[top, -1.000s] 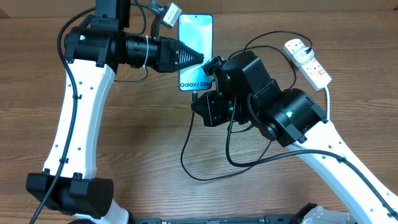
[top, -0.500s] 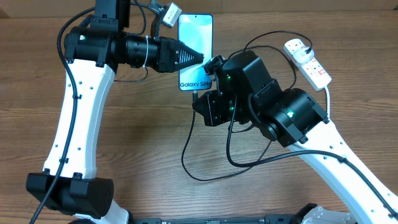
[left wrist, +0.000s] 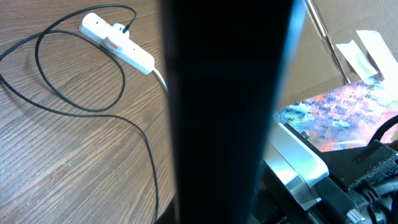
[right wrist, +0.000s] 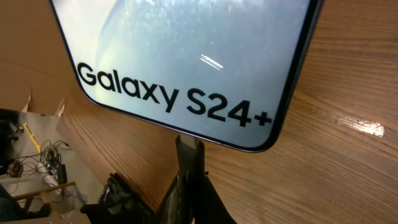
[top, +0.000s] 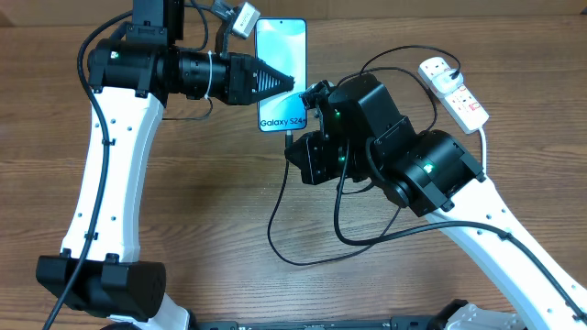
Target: Plug charger to phone and switch on socket
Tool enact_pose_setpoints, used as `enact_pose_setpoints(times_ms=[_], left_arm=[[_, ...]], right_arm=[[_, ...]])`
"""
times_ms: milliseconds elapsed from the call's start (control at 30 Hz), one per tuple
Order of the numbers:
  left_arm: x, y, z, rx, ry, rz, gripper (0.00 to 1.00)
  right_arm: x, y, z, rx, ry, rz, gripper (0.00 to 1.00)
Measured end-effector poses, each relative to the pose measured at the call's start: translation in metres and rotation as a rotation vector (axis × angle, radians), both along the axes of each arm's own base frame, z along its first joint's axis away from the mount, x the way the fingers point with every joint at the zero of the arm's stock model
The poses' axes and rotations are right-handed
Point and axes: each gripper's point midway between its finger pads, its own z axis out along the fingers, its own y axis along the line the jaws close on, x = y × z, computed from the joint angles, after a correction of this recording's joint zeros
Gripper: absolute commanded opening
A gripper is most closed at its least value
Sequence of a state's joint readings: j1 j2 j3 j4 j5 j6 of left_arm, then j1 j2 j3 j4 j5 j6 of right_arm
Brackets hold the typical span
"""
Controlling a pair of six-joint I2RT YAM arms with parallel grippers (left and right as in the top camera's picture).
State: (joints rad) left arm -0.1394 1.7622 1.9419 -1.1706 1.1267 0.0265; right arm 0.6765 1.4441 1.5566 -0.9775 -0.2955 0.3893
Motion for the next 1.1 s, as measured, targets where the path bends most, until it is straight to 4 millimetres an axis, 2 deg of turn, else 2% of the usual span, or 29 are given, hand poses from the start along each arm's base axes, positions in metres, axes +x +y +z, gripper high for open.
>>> enact_pose_setpoints(times_ms=[467,1100], left_arm=[[-0.006,-0.004,0.01,-0.059,0.001,-0.038,0.04],[-0.003,-0.004,0.011,-0.06,-0.025,-0.038,0.04]], right_arm=[[0.001,0.004,0.009,0.028,-0.016,0.008,0.04],[-0.004,0.003,0.005,0.022,0.011,0.019,0.04]])
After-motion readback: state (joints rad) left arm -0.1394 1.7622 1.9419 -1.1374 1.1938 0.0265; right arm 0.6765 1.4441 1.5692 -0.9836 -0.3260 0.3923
